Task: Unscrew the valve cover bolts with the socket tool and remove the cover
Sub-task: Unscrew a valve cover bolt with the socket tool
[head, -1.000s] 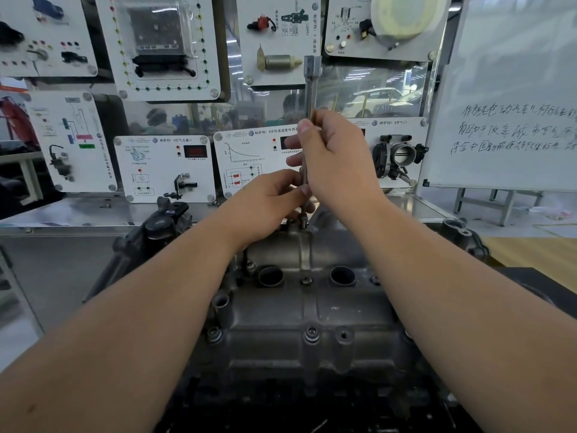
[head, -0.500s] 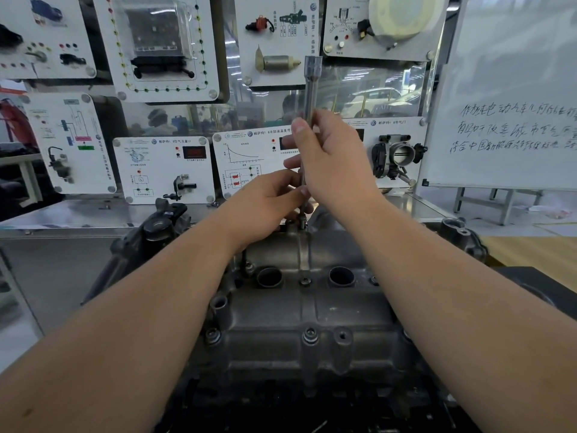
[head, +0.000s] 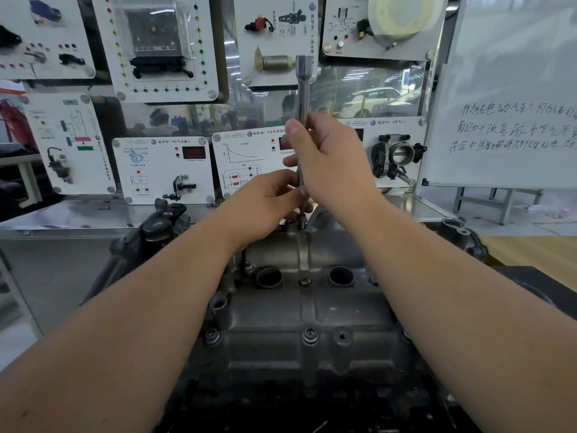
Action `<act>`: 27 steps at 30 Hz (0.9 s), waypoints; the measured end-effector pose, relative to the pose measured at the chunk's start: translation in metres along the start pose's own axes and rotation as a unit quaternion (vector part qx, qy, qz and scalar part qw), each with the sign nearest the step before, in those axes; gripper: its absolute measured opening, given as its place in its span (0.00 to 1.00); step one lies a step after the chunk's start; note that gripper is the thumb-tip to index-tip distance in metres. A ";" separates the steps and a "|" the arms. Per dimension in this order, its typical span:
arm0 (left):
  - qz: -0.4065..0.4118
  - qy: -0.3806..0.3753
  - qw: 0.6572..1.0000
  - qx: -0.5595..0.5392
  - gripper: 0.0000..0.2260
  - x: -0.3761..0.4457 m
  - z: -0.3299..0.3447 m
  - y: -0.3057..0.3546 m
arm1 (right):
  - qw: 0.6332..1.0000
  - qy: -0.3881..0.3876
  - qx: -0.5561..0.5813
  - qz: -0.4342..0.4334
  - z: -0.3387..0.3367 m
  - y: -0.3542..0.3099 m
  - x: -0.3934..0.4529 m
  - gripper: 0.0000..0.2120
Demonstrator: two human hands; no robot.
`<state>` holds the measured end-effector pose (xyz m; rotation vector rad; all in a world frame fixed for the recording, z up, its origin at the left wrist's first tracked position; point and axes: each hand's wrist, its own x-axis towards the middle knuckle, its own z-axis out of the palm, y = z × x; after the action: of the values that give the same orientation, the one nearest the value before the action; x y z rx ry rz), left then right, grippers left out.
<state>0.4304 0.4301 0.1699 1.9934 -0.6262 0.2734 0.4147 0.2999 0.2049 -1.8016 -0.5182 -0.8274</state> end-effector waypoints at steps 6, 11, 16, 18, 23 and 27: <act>-0.007 0.006 1.000 -0.004 0.06 0.000 0.000 -0.001 | 1.000 0.020 0.010 -0.016 -0.002 0.001 -0.001 0.06; 0.000 -0.003 1.000 -0.023 0.08 -0.002 0.002 0.002 | 1.000 0.012 0.008 -0.012 -0.002 0.000 0.001 0.10; 0.000 -0.001 1.000 -0.008 0.09 -0.001 0.002 0.002 | 0.999 0.013 0.041 -0.008 -0.001 -0.002 -0.002 0.07; -0.002 0.000 1.000 -0.003 0.10 -0.001 0.001 0.001 | 0.999 0.016 0.042 -0.013 -0.002 -0.002 -0.003 0.07; -0.004 0.004 1.000 -0.020 0.08 -0.002 0.000 0.000 | 1.000 0.005 0.015 -0.013 -0.002 -0.003 -0.002 0.10; 0.001 -0.003 1.000 -0.004 0.08 -0.002 0.000 0.001 | 1.000 -0.010 0.026 -0.002 -0.003 -0.005 -0.002 0.11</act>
<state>0.4285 0.4307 0.1698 1.9866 -0.6320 0.2658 0.4095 0.2991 0.2073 -1.7627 -0.5515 -0.7929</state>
